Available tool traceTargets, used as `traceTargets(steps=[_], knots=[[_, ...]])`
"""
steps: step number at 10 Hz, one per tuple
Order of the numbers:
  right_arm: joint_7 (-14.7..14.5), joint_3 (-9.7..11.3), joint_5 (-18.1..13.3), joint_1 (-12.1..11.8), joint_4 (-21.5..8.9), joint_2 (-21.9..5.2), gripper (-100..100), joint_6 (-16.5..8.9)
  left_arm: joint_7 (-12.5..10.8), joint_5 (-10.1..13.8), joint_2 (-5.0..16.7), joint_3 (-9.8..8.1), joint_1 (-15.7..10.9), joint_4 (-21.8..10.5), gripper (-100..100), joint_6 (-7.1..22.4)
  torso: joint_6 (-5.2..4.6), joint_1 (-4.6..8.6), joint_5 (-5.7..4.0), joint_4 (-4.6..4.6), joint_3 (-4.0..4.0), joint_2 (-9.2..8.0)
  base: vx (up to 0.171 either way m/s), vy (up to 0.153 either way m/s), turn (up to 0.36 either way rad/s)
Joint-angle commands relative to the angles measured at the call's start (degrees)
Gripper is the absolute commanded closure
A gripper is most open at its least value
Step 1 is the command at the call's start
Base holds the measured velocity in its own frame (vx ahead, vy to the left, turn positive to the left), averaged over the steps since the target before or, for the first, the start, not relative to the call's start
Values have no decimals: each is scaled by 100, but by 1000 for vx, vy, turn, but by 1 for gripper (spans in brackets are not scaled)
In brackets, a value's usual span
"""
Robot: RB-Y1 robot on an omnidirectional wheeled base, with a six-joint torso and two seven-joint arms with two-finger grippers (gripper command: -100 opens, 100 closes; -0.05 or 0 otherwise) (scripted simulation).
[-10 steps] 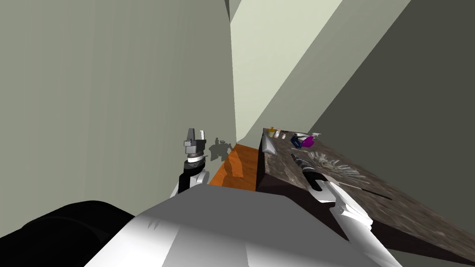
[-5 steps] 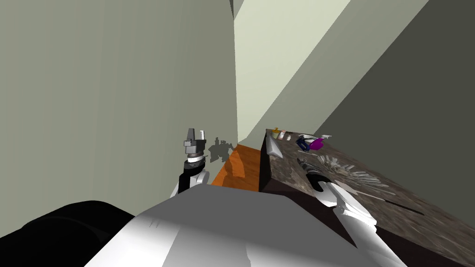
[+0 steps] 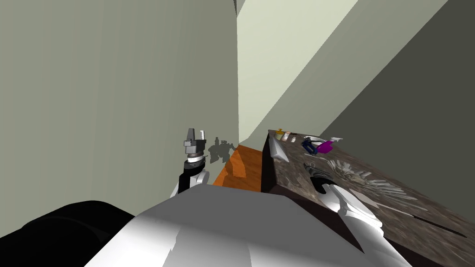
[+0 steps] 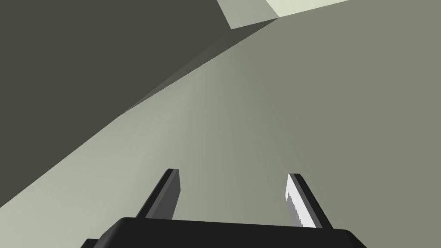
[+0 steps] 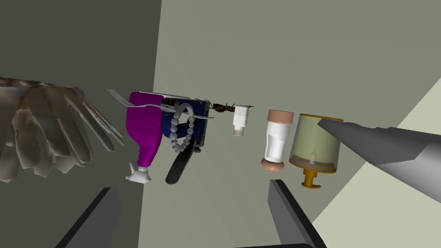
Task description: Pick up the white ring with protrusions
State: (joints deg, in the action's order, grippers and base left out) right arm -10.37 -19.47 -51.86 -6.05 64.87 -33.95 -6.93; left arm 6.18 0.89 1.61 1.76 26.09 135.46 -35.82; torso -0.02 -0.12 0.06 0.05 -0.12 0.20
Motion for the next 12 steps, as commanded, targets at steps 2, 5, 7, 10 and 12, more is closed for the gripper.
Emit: traceTargets(steps=[2,5,7,10,12], knots=[[-146,58,-241,42,-346,-179,-100,-395,0,0,0,0,0,0,0,0,0,2,0,1,-2,5,100,33,50],[-251,80,-400,72,-583,-305,-100,-604,0,0,0,0,0,0,0,0,0,10,-3,2,-3,4,76,12,28],[-360,124,-543,82,-826,-445,-100,-809,0,0,0,0,0,0,0,0,0,10,-2,0,0,1,79,22,48],[-410,174,-463,60,-830,-493,0,-858,0,0,0,0,0,0,0,0,-1,10,-2,-2,7,-14,30,10,7],[-105,415,-562,-172,-880,-671,-100,-997,0,0,0,0,-1,0,0,0,1,12,-3,-5,13,-23,20,4,125]])
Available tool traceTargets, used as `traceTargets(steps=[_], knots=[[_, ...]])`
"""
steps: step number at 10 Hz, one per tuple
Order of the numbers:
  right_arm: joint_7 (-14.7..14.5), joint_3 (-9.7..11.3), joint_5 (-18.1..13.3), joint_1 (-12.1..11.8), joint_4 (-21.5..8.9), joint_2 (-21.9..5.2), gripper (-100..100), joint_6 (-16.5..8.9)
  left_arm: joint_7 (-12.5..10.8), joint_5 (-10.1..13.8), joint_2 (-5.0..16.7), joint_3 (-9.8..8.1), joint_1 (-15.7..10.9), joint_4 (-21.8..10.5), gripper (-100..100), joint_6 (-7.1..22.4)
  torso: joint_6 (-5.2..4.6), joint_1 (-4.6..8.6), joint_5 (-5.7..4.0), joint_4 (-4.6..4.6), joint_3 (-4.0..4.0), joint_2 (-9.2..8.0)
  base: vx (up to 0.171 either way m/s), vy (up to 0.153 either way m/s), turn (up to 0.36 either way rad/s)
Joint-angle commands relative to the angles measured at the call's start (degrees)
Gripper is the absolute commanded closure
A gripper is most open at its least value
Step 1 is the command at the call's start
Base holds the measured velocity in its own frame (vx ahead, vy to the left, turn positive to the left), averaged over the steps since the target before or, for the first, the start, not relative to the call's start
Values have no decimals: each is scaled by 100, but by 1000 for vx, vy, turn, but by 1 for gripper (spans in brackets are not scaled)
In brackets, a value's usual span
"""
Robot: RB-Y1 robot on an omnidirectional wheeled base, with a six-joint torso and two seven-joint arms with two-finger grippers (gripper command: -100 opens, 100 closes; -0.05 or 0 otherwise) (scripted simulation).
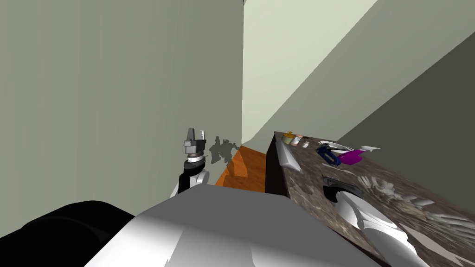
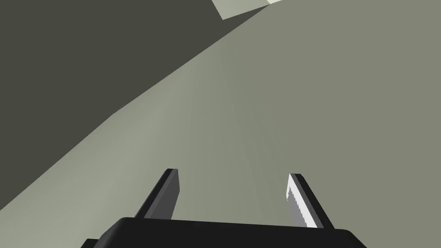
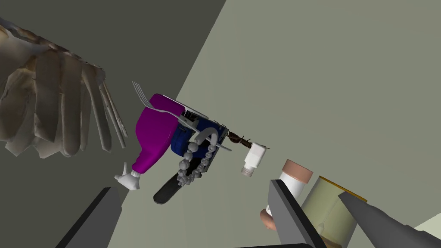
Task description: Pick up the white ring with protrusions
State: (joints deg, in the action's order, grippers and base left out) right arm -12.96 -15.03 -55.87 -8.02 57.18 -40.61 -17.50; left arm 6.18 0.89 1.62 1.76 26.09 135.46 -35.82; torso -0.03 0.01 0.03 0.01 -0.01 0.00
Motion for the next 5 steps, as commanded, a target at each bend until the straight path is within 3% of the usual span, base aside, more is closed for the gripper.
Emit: traceTargets(steps=[1,2,3,4,5], knots=[[286,-28,-175,25,-111,-5,-100,61,0,0,0,0,0,0,0,0,0,0,0,0,0,0,16,1,-10],[443,-28,-175,25,-111,-5,-100,61,0,0,0,0,0,0,0,0,-1,0,0,0,1,-1,6,2,-12],[601,214,-288,-207,-163,-184,-100,-79,0,0,0,0,0,0,0,0,-1,0,0,-1,2,-4,19,8,174],[605,214,-184,-207,-163,-184,-100,-79,0,0,0,0,-1,0,0,0,3,-2,1,-1,1,-2,24,0,90],[743,214,-288,-207,-163,-184,-100,-79,0,0,0,0,0,0,0,0,-1,0,-1,0,0,0,13,0,-19]])
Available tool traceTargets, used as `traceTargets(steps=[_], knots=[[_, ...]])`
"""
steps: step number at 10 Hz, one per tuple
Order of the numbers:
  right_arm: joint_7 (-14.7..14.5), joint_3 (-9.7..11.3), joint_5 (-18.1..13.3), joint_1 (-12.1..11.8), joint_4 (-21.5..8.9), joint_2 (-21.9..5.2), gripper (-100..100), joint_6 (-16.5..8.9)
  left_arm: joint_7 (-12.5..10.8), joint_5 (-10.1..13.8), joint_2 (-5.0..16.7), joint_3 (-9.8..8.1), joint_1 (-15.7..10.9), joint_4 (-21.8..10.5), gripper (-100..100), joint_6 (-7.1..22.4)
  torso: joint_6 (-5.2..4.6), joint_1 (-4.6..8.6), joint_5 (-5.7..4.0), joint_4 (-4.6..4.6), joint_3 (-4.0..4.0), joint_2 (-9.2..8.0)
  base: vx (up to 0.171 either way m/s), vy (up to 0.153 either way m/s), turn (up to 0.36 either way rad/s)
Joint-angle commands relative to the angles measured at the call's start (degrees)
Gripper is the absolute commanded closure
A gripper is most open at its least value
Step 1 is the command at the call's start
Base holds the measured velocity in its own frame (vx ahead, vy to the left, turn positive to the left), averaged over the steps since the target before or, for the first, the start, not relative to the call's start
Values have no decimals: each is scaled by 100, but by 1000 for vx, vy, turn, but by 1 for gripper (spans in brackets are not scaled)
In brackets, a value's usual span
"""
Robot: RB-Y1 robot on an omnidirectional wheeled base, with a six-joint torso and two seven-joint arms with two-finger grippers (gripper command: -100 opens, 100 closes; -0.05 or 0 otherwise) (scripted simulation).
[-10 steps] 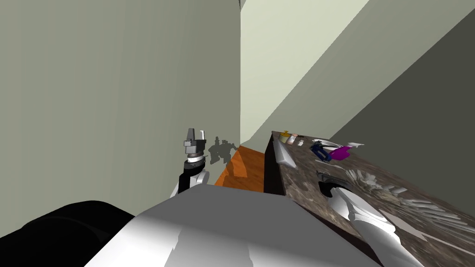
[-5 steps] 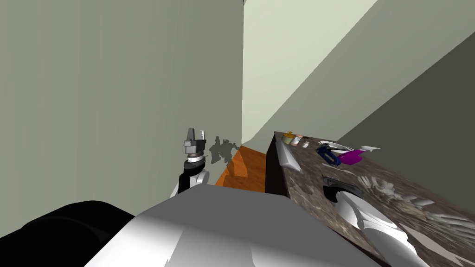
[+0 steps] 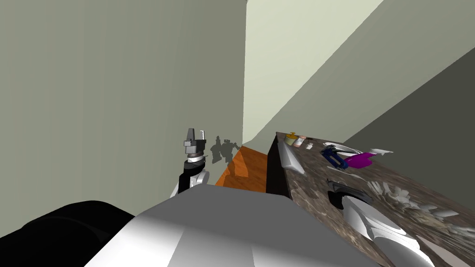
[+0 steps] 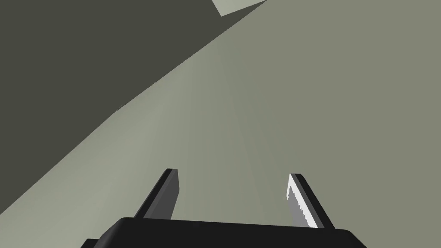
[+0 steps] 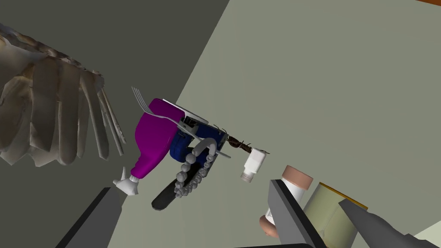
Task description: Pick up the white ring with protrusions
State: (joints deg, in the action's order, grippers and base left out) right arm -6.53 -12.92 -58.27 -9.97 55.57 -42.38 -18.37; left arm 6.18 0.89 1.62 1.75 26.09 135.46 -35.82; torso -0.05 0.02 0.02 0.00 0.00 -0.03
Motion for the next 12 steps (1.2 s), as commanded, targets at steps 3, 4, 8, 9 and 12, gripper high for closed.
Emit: traceTargets(steps=[3,4,8,9,12], knots=[[590,244,-160,-245,-54,-185,-100,-133,0,0,0,0,0,0,0,0,1,-1,0,-1,3,-5,7,3,44],[803,244,-160,-245,-54,-185,-100,-133,0,0,0,0,-1,0,0,0,4,-1,-3,0,0,0,23,1,91],[1377,486,-273,-477,-106,-364,-100,-272,0,0,0,0,0,0,0,0,4,10,-9,4,-7,10,18,3,57],[1551,486,-273,-477,-106,-364,-100,-272,0,0,0,0,0,0,0,0,4,12,-10,4,-6,7,0,0,0],[1948,728,-386,-710,-158,-542,-100,-412,0,0,0,0,0,0,0,0,7,15,-12,5,-8,12,18,2,82]])
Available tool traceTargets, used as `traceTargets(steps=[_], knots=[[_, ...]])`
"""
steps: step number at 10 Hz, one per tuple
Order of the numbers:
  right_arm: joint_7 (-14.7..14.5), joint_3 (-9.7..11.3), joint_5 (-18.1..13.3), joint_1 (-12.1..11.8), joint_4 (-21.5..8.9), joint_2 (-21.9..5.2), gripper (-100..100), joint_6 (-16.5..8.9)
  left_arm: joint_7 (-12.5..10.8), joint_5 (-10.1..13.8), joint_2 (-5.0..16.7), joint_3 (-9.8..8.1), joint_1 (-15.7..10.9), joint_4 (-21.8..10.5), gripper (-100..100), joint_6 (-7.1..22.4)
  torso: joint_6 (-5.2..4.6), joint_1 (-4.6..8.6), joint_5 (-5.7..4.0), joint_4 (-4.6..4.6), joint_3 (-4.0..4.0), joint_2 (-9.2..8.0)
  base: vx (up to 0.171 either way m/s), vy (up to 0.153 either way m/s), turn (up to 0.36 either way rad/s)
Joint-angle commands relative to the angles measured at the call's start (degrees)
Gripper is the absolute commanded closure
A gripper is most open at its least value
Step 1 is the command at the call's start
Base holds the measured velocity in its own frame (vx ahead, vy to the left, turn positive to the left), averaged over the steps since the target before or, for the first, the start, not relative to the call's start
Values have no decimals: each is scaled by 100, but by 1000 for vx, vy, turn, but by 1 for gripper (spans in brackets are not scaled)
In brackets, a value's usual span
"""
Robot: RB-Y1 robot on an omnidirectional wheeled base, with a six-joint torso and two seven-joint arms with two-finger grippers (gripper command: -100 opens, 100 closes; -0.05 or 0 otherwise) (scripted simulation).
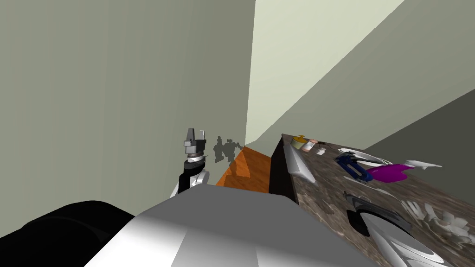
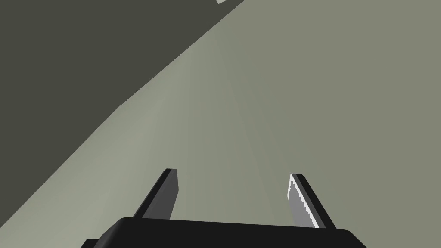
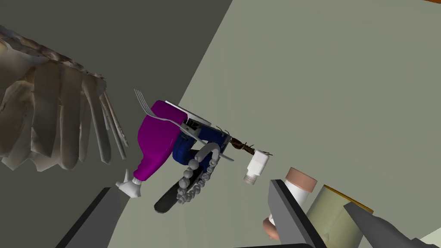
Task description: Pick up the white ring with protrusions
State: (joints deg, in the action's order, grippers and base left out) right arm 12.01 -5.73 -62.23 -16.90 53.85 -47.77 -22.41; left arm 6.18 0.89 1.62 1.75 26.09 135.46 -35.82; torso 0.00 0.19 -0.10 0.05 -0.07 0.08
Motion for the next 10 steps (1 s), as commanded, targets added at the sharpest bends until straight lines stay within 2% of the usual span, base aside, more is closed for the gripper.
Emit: traceTargets(steps=[1,2,5,6,7,9,10], knots=[[286,9,9,-17,14,-4,-100,-8,0,0,0,0,0,0,0,0,0,0,0,0,0,0,3,0,-13],[460,251,-104,-249,-38,-182,-100,-148,0,0,0,0,0,0,0,0,0,0,0,-1,2,-3,18,4,168],[910,251,-104,-249,-38,-182,-100,-148,0,0,0,0,0,0,0,0,0,0,0,0,-1,1,13,0,21],[1086,493,-217,-482,-90,-361,-100,-288,0,0,0,0,0,0,0,0,0,0,0,-1,1,-2,17,6,159],[1306,493,-217,-482,-90,-361,-100,-288,0,0,0,0,-1,0,0,0,4,-1,0,0,0,1,25,0,88],[1503,493,-217,-482,-90,-361,-100,-288,0,0,0,0,0,0,0,0,1,2,-1,0,-1,2,9,0,-10],[1718,735,-330,-714,-142,-539,-100,-428,0,0,0,0,0,0,0,0,2,2,-2,0,0,-1,15,4,160]])
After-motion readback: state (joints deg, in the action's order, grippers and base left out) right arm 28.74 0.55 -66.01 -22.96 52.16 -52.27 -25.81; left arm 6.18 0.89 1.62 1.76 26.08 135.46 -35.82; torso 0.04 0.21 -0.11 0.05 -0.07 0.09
